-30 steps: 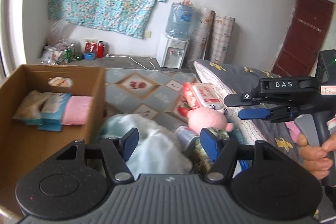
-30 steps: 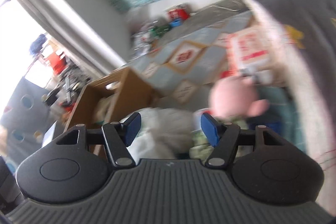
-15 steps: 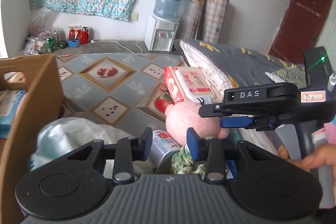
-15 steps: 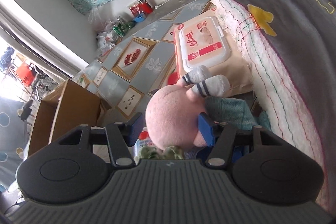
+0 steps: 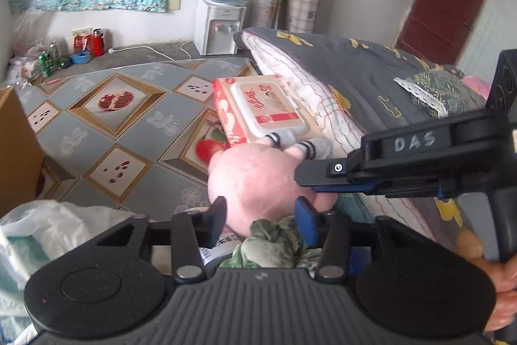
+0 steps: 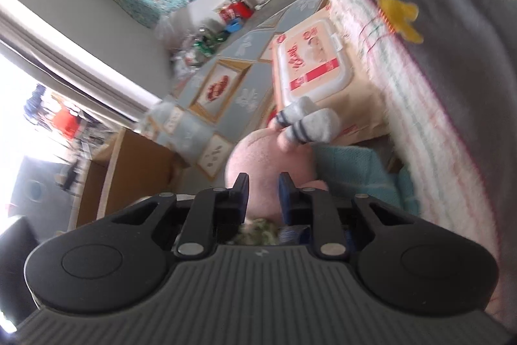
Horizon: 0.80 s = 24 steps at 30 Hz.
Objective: Organize soft objects
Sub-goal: 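Move the right gripper back toward the pink plush toy on the pile, then grasp the pink plush toy by its head with the right gripper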
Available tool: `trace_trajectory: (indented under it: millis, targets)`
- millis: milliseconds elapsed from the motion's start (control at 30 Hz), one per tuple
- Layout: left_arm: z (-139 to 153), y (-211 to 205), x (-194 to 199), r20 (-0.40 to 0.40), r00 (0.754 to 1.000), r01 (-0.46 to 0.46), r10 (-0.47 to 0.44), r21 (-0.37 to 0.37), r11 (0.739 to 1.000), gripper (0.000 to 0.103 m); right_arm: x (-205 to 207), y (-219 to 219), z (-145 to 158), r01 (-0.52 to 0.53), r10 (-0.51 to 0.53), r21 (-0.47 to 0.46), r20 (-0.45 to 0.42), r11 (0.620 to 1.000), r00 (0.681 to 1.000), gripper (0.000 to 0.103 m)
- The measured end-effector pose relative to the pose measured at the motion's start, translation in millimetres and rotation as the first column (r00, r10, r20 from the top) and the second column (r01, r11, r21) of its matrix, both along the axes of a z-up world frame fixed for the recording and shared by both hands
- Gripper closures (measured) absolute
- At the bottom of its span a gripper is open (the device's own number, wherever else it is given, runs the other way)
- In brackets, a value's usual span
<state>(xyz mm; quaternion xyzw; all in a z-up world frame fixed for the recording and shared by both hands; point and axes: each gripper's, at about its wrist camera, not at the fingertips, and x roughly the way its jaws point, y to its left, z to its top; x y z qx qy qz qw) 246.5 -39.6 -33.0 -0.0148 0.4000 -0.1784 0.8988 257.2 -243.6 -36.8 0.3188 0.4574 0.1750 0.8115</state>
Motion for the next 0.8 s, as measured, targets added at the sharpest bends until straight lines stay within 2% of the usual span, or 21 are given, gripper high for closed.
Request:
trace_trajectory:
  millis: [167,467,567,667,800]
  targets:
    - [-0.5,-8.7,6.4,0.007,0.999,0.043,-0.043,0.03,0.999,0.04,5.1,-1.1,-6.8,-0.015,0.017,0.087,-0.017,0.996,1.0,0.084]
    - [-8.8,-28.6,22.8,-0.006,0.996,0.087,-0.087,0.092,0.992,0.038,19.1,-4.3,-15.9,-0.031,0.043,0.21,-0.054,0.977,0.998,0.083]
    - [-10.4,-30.7,26.0,-0.003,0.996,0.085,-0.085,0.109,0.99,0.038,22.8,-3.4,-14.0,-0.016,0.026,0.201,-0.049,0.979,0.998,0.082]
    - [-10.3,-28.7,28.8,-0.005,0.997,0.083,-0.083,0.116,0.99,0.036,21.3,-8.0,-3.5,0.029,-0.027,0.116,-0.014,0.993,1.0,0.082]
    - [-12.5,-27.0,33.1,-0.024,0.996,0.089,-0.086,0.114,0.99,0.03,21.1,-15.9,-5.8,0.069,-0.067,0.055,-0.038,0.996,0.997,0.069]
